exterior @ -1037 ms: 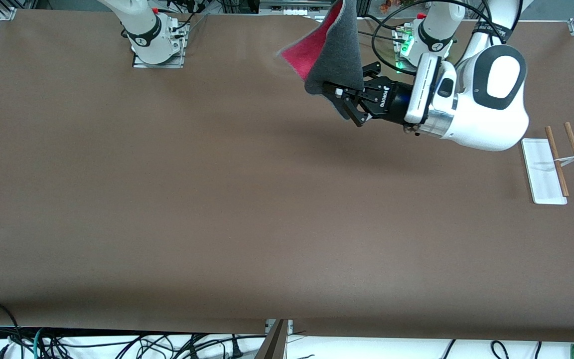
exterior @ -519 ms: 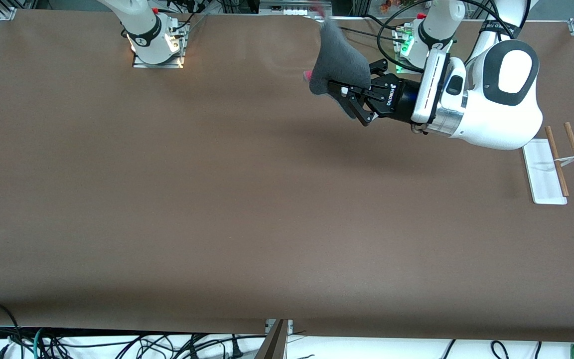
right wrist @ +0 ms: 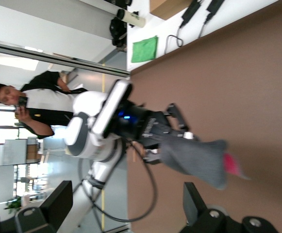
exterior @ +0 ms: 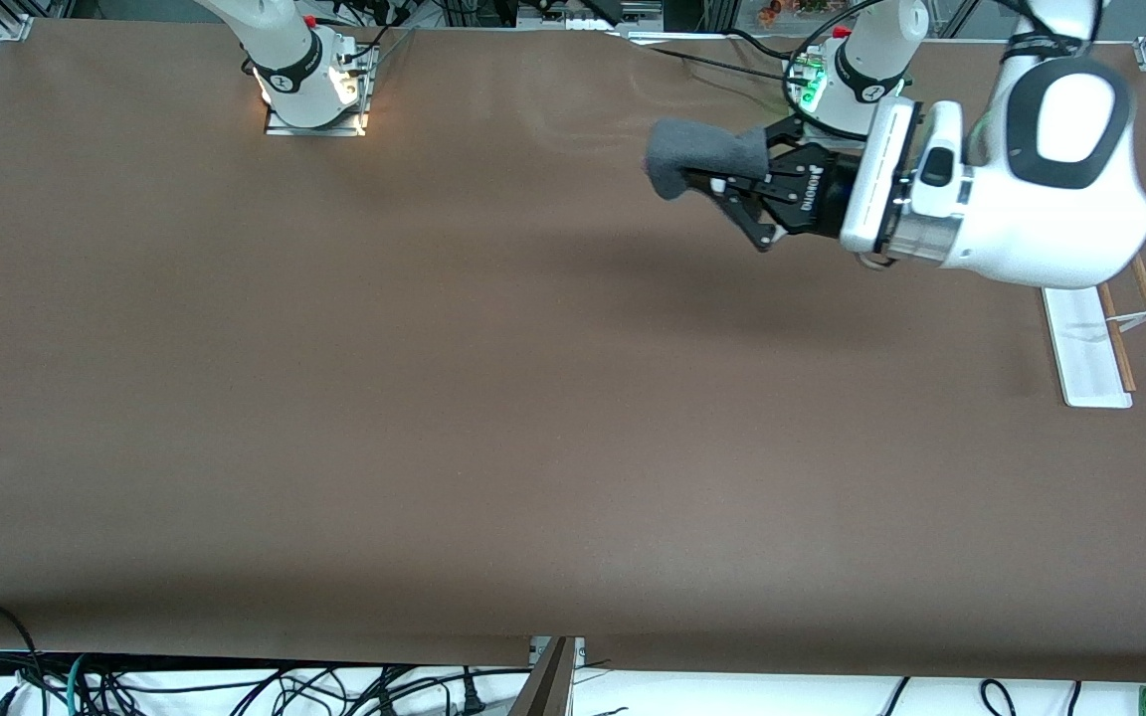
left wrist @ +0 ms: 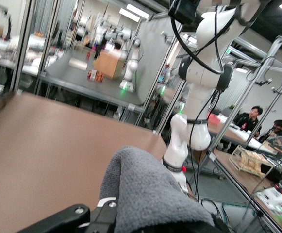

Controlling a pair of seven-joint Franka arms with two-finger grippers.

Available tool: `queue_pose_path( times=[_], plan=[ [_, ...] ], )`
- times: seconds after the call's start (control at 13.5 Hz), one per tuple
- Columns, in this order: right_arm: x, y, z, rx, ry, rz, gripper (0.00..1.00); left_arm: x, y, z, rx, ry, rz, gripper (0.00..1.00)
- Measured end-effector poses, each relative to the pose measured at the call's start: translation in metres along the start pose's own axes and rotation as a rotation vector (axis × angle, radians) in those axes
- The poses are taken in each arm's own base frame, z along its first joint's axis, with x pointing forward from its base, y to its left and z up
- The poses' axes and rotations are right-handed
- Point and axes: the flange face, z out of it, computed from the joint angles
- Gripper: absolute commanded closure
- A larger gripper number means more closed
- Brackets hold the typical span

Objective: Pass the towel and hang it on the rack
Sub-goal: 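Open the right gripper and withdraw it while the left gripper lowers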

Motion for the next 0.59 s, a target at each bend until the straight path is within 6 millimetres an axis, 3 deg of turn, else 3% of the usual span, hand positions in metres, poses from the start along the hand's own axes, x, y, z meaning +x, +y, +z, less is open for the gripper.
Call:
queue_pose_path(
  times=[0.15,0.3,0.59],
  plan=[
    [0.024,0.033,-0.002,-0.133,-0.038,-0.069,0.00,-0.016,0.001,-0.032,0.038,-0.117,-0.083,1.00],
    [0.053,0.079,-0.009,-0.276,-0.111,-0.128,0.00,-0.040,-0.001,-0.060,0.086,-0.239,-0.173,1.00],
    [0.113,0.195,-0.055,-0.503,-0.317,-0.136,0.00,-0.091,-0.001,-0.119,0.201,-0.487,-0.322,1.00]
  ],
)
